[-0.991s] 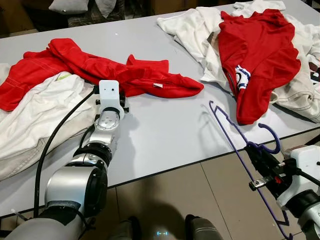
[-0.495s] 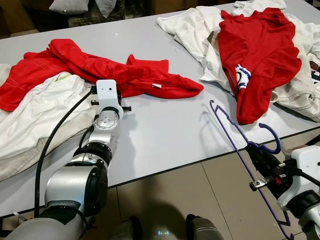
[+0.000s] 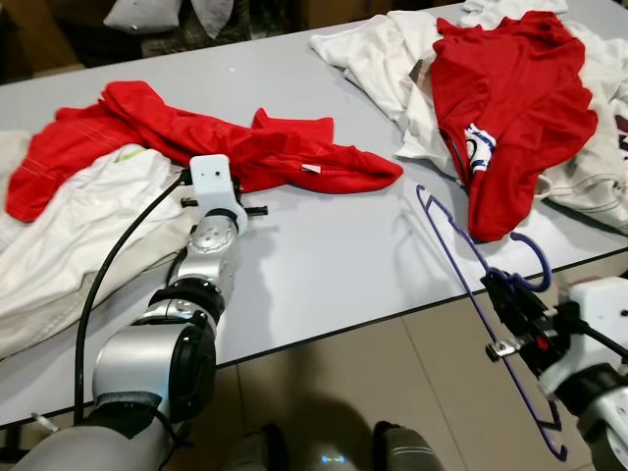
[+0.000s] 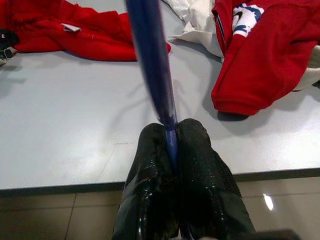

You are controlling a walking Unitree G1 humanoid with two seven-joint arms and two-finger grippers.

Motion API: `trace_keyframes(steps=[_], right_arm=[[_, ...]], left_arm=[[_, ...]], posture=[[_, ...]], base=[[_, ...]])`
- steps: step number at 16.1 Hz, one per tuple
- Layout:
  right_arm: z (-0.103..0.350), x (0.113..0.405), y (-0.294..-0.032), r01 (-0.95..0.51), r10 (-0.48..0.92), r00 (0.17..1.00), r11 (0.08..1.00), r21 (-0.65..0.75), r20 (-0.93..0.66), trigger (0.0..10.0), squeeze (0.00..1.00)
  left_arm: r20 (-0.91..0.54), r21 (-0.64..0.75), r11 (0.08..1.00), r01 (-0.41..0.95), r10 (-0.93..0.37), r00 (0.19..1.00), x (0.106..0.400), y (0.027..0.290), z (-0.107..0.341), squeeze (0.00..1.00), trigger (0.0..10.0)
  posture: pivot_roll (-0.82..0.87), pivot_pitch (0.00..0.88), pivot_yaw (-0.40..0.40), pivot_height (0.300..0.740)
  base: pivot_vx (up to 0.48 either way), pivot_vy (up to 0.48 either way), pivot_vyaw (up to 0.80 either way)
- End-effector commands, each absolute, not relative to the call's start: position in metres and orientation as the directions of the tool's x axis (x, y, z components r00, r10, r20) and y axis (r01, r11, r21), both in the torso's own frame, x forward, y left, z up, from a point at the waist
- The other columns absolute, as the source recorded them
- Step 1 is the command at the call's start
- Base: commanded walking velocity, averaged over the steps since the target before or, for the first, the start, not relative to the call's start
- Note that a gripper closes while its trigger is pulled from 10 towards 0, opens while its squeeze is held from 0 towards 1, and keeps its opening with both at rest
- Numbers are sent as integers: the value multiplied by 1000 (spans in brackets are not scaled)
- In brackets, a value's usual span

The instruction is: Hang hanger

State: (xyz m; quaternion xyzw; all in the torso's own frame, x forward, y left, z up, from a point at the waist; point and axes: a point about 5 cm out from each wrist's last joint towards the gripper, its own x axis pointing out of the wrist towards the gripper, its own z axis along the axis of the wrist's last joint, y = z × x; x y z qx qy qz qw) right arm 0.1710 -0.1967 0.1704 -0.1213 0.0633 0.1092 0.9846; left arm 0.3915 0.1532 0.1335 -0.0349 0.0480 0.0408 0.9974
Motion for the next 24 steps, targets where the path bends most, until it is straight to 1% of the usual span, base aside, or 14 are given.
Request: trace_keyframes(steps=[1, 4, 6, 7, 9, 10, 12, 13, 15, 17, 19, 21, 22, 24], right_arm=[[170, 174, -195, -219, 193, 972, 949, -228, -132, 10000, 0], [168, 182, -195, -215, 196, 975, 951, -221, -105, 10000, 0], [167, 192, -189, -243, 232, 969, 953, -181, -79, 10000, 0], [166, 197, -178, -321, 316, 947, 939, -127, -62, 10000, 0], [164, 205, -166, -379, 375, 925, 919, -105, -60, 10000, 0], [164, 208, -160, -407, 404, 913, 911, -70, -53, 10000, 0], [161, 213, -155, -437, 438, 897, 899, 25, -52, 10000, 0], [159, 216, -154, -439, 441, 896, 897, 43, -55, 10000, 0], [148, 216, -154, -466, 474, 874, 880, 88, -109, 10000, 0], [141, 215, -150, -507, 519, 841, 855, 110, -156, 10000, 0], [137, 210, -152, -557, 569, 799, 822, 120, -195, 10000, 0], [138, 210, -156, -560, 573, 795, 819, 125, -197, 10000, 0], [140, 211, -161, -561, 577, 794, 817, 131, -193, 10000, 0], [140, 209, -166, -584, 600, 773, 800, 139, -204, 10000, 0]], left_arm=[[-97, -92, 993, -75, 66, 993, 394, 153, 138, 0, 0], [-57, -123, 990, -62, 55, 997, 395, 153, 144, 0, 0], [17, -103, 994, -18, 20, 1000, 397, 153, 155, 0, 0], [118, -62, 998, 21, -14, 993, 397, 152, 166, 0, 0], [168, -62, 998, 16, -5, 986, 394, 160, 171, 0, 0], [207, -58, 998, 27, -14, 978, 390, 160, 173, 0, 0], [248, -51, 998, 30, -16, 969, 370, 159, 165, 0, 0], [248, -49, 998, 28, -15, 969, 366, 161, 164, 0, 0], [206, -1, 1000, 23, -22, 978, 330, 165, 143, 0, 0], [130, 4, 1000, 0, -1, 991, 303, 170, 128, 0, 0], [91, -30, 998, -57, 60, 994, 279, 174, 131, 0, 0], [91, -53, 997, -53, 58, 994, 273, 174, 139, 0, 0], [105, -67, 998, 11, -4, 994, 269, 169, 149, 0, 0], [-45, -81, 981, 175, -179, 983, 263, 160, 137, 0, 0]], posture=[[-408, 140, 124, 740], [-361, 98, 138, 740], [-315, 62, 143, 740], [-280, 39, 151, 740], [-237, 18, 151, 740], [-212, 23, 146, 740], [-166, 33, 127, 740], [-134, 36, 108, 740], [-93, 61, 61, 740], [-64, 85, 21, 740], [-36, 82, -1, 740], [-25, 71, 2, 740], [-20, 59, 9, 740], [-26, 30, 26, 740]], base=[[0, 0, 0], [0, 0, 0], [0, 0, 0], [0, 0, 0], [0, 0, 0], [0, 0, 0], [0, 0, 0], [0, 0, 0], [0, 0, 0], [0, 0, 0], [0, 0, 0], [0, 0, 0], [0, 0, 0], [0, 0, 0]])
